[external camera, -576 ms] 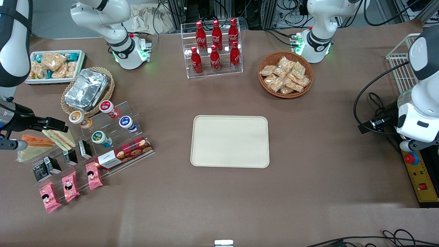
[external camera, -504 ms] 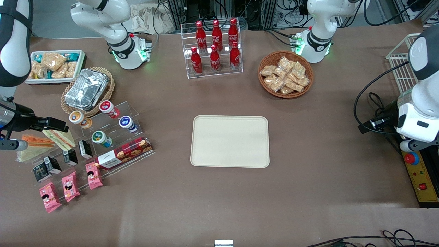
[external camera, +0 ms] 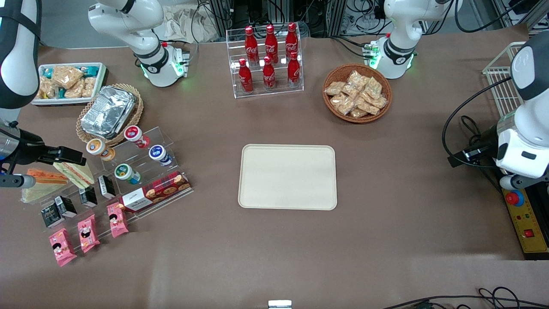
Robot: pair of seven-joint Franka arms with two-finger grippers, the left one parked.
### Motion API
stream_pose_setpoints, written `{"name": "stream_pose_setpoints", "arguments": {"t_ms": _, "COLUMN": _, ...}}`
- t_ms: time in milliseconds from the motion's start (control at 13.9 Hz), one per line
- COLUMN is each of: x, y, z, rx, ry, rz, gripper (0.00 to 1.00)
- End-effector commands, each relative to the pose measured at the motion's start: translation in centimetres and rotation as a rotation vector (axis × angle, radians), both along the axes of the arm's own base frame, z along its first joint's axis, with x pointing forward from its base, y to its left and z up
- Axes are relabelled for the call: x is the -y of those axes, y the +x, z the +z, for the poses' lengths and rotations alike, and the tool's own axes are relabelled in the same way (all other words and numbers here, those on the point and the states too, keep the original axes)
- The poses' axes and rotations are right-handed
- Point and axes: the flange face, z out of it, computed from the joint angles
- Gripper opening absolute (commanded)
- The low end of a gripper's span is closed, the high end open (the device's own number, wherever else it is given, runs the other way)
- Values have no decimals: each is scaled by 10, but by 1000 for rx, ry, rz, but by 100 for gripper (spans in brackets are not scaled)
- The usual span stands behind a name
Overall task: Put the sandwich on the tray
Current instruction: 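Move the right gripper down over the wrapped triangular sandwich in the rack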
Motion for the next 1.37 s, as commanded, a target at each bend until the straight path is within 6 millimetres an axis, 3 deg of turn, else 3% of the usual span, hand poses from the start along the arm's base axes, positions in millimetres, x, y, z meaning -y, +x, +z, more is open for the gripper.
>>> {"name": "stream_pose_setpoints", "arguments": {"t_ms": 0, "x": 5, "y": 2, "z": -3, "rx": -13, "ry": -12, "rz": -11, "gripper": 99}}
{"name": "stream_pose_setpoints", "arguments": {"t_ms": 216, "x": 10, "y": 8, "z": -15, "rx": -16, "ry": -28, "rz": -19, "gripper": 99}}
{"name": "stream_pose_setpoints", "arguments": {"t_ms": 576, "x": 95, "y": -7, "z": -13, "rx": -12, "ry": 0, "rz": -172, "gripper": 99}}
{"name": "stream_pose_setpoints", "arguments": {"t_ms": 792, "x": 129, "y": -15, "z": -16, "rx": -21, "ry": 13, "rz": -374, "gripper": 99}}
{"name": "stream_pose_setpoints", "arguments": {"t_ms": 1008, "x": 135, "y": -4, "z": -50, "rx": -70, "ry": -14, "rz": -485, "gripper": 99}}
{"name": "stream_pose_setpoints", "arguments": {"t_ms": 1296, "x": 180, "y": 0, "z": -90, "rx": -79, "ry": -34, "rz": -558, "gripper": 99}}
